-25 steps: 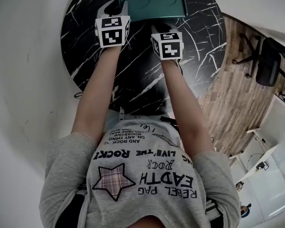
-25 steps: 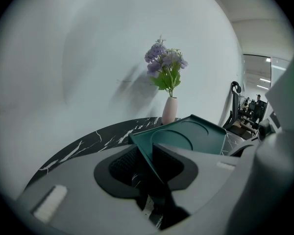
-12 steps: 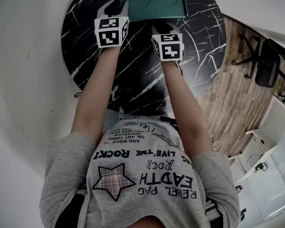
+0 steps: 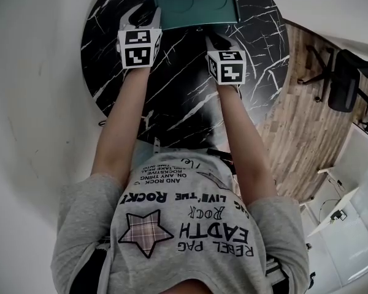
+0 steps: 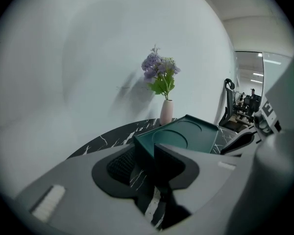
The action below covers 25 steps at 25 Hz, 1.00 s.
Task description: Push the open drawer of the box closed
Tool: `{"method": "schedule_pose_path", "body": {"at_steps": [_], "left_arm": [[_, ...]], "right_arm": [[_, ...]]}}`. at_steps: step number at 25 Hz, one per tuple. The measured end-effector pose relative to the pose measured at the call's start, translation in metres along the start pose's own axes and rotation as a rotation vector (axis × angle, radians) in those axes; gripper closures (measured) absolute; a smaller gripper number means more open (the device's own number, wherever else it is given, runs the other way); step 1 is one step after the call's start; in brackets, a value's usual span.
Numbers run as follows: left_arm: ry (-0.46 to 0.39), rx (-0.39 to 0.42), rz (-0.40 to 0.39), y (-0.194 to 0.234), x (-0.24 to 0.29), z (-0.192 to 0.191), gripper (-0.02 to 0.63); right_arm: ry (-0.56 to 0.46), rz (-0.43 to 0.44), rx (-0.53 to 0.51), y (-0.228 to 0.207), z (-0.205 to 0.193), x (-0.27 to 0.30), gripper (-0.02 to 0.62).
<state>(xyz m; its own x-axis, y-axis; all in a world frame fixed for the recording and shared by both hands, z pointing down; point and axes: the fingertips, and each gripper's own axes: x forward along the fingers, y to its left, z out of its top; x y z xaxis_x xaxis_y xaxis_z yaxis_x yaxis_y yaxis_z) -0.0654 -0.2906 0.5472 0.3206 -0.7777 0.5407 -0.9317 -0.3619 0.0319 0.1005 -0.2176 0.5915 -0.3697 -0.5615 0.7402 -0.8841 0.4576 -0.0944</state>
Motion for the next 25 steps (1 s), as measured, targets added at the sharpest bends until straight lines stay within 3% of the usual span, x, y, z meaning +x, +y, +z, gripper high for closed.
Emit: {"method": "schedule_pose_path", "body": {"at_steps": [4, 8, 13, 25], "left_arm": [[-0.012, -0.02, -0.009, 0.003, -0.014, -0.001, 0.491], [-0.026, -0.015, -0.024, 0.004, -0.028, 0.004, 0.596], [-0.055, -0.012, -0.014, 0.003, -0.048, 0.012, 0.597], [-0.155, -0.001, -0.013, -0.003, -0.105, 0.044, 0.597]], "right_arm": [[-0.038, -0.006, -0.019, -0.002, 0.008, -0.014, 0.574], [-0.082, -0.004, -0.025, -0.001, 0.021, -0.029, 0.583], [-0.131, 0.018, 0.009, 0.006, 0.036, -0.05, 0.583], [-0.279, 0.04, -0.028, 0.016, 0.072, -0.115, 0.583]]}}
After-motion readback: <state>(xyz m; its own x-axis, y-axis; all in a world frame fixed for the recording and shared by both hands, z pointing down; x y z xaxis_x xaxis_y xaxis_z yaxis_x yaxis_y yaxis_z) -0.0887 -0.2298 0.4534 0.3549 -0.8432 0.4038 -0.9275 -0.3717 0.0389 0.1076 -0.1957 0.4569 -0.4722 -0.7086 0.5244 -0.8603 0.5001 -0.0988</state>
